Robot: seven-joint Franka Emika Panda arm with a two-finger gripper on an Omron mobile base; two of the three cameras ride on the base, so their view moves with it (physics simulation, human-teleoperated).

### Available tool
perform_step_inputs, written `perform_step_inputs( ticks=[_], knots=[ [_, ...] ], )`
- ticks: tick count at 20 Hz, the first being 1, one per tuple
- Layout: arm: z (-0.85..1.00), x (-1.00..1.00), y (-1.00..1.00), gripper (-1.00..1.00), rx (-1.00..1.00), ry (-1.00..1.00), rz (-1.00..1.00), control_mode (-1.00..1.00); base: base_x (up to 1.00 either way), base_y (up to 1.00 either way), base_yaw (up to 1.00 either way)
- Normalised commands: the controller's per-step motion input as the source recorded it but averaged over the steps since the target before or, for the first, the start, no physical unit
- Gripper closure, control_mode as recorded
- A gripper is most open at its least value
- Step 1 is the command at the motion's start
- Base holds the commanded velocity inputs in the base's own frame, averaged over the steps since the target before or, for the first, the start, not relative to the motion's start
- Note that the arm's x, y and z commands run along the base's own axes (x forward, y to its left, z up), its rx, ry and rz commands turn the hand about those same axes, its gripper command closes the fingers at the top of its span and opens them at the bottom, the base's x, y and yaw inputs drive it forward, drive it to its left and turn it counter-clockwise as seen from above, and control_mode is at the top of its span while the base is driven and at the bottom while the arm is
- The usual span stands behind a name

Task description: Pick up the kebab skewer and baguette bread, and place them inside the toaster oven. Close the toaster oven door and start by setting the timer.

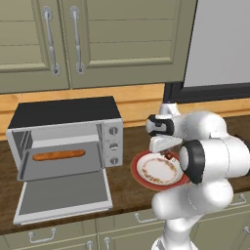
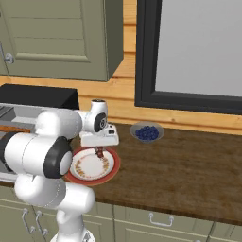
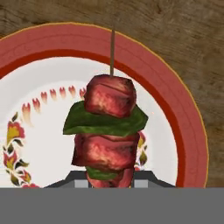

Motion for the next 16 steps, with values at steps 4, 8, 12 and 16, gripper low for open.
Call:
perform_step_inputs(
  ticks=[4,8,12,16],
  knots=[
    [0.68,-0.52,0.06,1.00,0.00,0.00,-0.43,-1.00,0.00,0.00,0.00],
    [0.53,-0.66,0.13,1.00,0.00,0.00,-0.54,-1.00,0.00,0.00,0.00],
    [0.29,-0.79,0.19,1.00,0.00,0.00,-0.57,-1.00,0.00,0.00,0.00],
    [0.17,-0.83,0.56,1.00,0.00,0.00,-0.64,-1.00,0.00,0.00,0.00]
  ],
)
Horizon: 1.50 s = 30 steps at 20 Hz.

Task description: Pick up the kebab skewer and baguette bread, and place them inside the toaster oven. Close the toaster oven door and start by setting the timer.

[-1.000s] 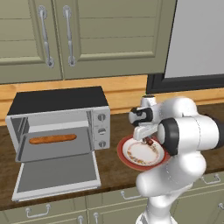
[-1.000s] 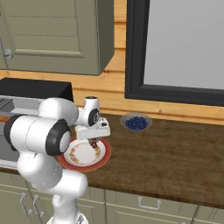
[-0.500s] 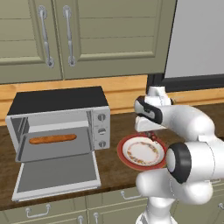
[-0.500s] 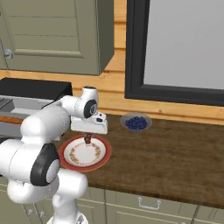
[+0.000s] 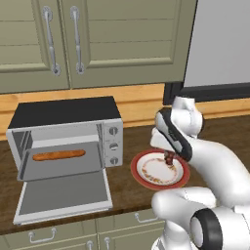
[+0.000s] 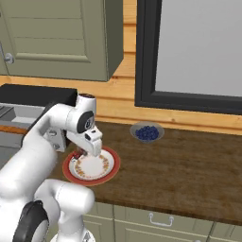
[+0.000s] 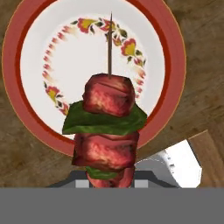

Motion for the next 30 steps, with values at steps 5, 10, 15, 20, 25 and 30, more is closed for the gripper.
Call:
perform_step_inputs(
  ticks=[5,10,15,20,25,30],
  knots=[
    [0.08,-0.56,0.70,1.00,0.00,-0.01,-0.65,-1.00,0.00,0.00,0.00],
    [0.25,-0.21,0.76,1.00,0.00,0.00,-0.64,-1.00,0.00,0.00,0.00],
    [0.23,-0.09,0.79,1.00,0.00,0.00,-0.65,-1.00,0.00,0.00,0.00],
    [0.25,-0.09,0.83,1.00,0.00,0.00,-0.59,-1.00,0.00,0.00,0.00],
    [0.33,0.02,0.81,1.00,-0.02,0.00,-0.43,-1.00,0.00,0.00,0.00],
    [0.34,0.05,0.46,1.00,0.00,0.00,-0.05,-1.00,0.00,0.00,0.00]
  ],
)
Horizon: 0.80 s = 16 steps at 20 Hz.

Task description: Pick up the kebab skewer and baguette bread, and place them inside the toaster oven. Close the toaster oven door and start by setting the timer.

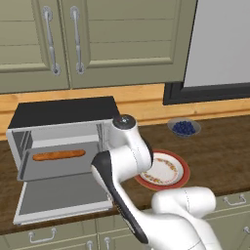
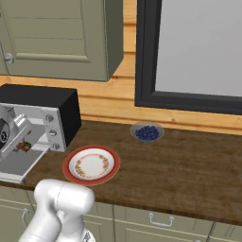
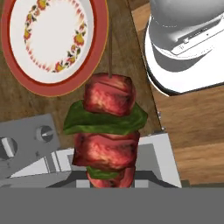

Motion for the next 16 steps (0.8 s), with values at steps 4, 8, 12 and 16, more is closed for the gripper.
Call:
perform_step_inputs(
  ticks=[4,8,12,16],
  knots=[
    [0.29,0.00,0.53,1.00,0.00,0.00,-0.01,-1.00,0.00,0.00,0.00],
    [0.22,0.01,0.70,1.00,0.00,-0.02,-0.05,-1.00,0.00,0.00,0.00],
    [0.02,0.14,0.90,1.00,-0.08,0.00,-0.08,-1.00,0.00,0.00,0.00],
    [0.00,0.20,0.75,1.00,-0.06,0.00,-0.08,-1.00,0.00,0.00,0.00]
  ],
)
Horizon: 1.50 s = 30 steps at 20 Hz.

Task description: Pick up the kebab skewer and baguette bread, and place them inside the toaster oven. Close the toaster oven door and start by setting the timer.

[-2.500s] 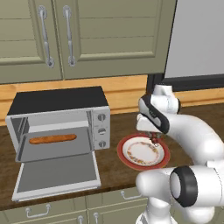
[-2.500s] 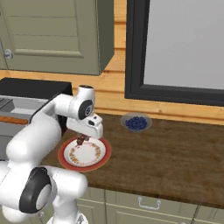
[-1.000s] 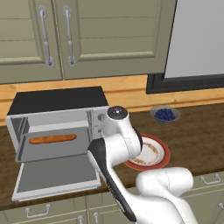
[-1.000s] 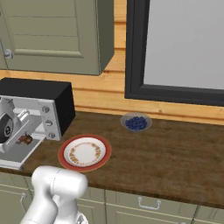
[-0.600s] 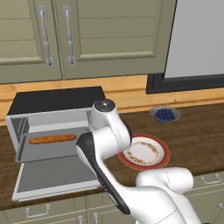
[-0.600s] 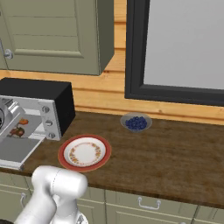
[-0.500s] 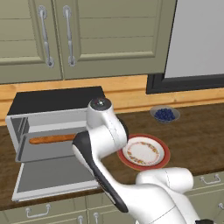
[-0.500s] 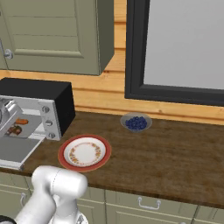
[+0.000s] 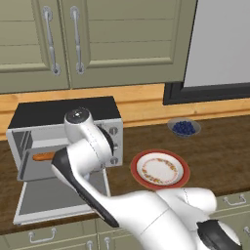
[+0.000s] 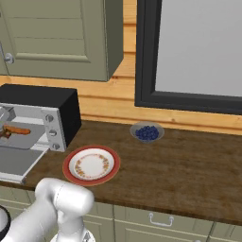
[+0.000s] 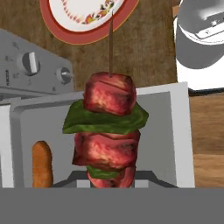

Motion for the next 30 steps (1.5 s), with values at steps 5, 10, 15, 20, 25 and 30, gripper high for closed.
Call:
perform_step_inputs(
  ticks=[5,10,15,20,25,30],
  knots=[
    [0.00,0.40,0.37,1.00,-0.02,-0.02,-0.07,-1.00,0.00,0.00,0.00],
    [-0.26,0.29,0.31,1.00,-0.02,-0.02,-0.07,-1.00,0.00,0.00,0.00],
    [-0.36,0.03,0.04,1.00,0.00,-0.05,-0.06,-1.00,0.00,0.00,0.00],
    [-0.16,0.21,0.00,1.00,0.00,-0.03,-0.07,-1.00,0.00,0.00,0.00],
    [-0.01,0.30,0.08,1.00,0.00,0.00,-0.11,-1.00,0.00,0.00,0.00],
    [0.00,0.29,0.29,1.00,0.00,0.00,-0.10,-1.00,0.00,0.00,0.00]
  ],
)
